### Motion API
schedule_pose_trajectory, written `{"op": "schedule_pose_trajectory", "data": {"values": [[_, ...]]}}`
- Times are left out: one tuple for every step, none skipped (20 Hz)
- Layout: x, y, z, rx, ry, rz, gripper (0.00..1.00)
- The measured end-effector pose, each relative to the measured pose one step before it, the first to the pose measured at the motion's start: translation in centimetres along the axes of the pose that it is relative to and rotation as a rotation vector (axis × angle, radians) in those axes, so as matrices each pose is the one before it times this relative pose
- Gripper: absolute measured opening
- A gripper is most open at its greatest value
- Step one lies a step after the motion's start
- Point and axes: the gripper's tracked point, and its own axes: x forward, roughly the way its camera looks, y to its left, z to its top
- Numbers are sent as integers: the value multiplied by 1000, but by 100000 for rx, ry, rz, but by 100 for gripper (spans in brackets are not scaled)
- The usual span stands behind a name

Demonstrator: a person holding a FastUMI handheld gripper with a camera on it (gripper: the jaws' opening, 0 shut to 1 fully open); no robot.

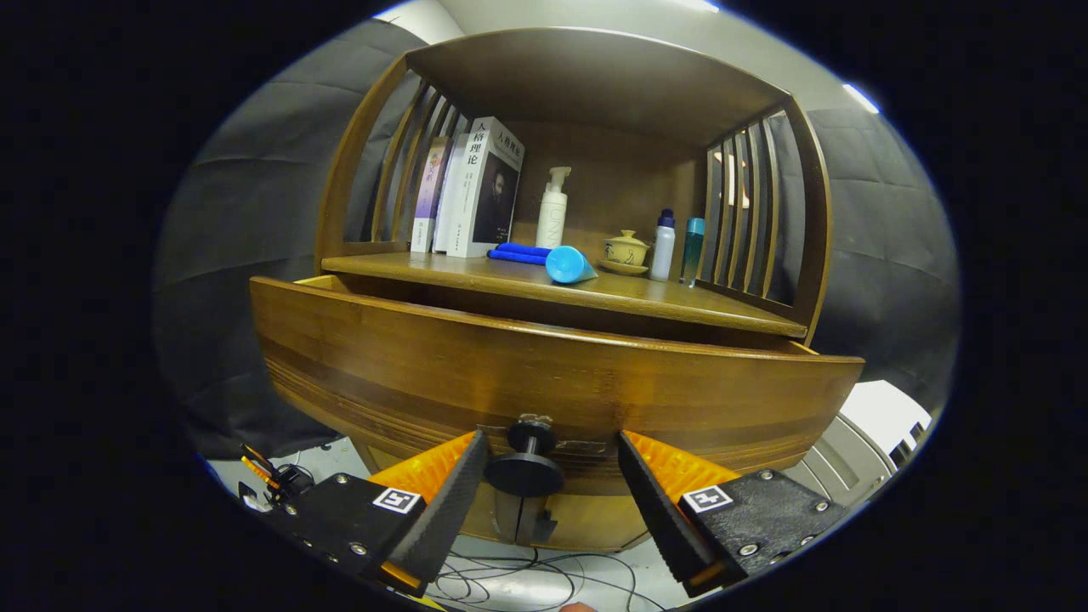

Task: Pull open the drawer, take out the items inside it, and place them on the countertop above the cabinet.

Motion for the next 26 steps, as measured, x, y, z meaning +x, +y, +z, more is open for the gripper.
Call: {"op": "schedule_pose_trajectory", "data": {"values": [[291,-76,63,-127,123,-126,95],[329,-38,20,151,85,59,95],[415,-11,110,47,241,-56,95],[211,-44,-1,22,108,-190,95],[331,4,105,-110,-16,-406,95],[275,-62,-3,-351,-170,-351,95],[51,-67,58,-744,-381,-546,95],[142,24,-51,-904,-249,-448,95],[190,1,11,-810,-250,-399,95],[443,0,17,-549,-106,-353,95],[390,-30,86,-358,-125,-304,95],[413,-31,59,-2,76,-169,95],[333,-14,115,126,-58,-164,95],[143,14,15,244,31,-113,95],[273,12,92,108,-26,-198,95],[303,-42,11,-38,76,-153,95],[335,1,133,-592,-217,-126,95],[493,-46,-27,-182,141,72,95],[360,38,141,217,-442,56,95],[419,-43,6,48,145,65,95],[344,3,102,-242,76,14,95],[382,-27,8,-269,258,-106,95],[420,-45,140,-60,212,-97,95],[126,-62,15,1040,5,-507,95],[138,98,136,657,274,-722,95],[-123,-33,-45,280,-291,-1164,95]]}}
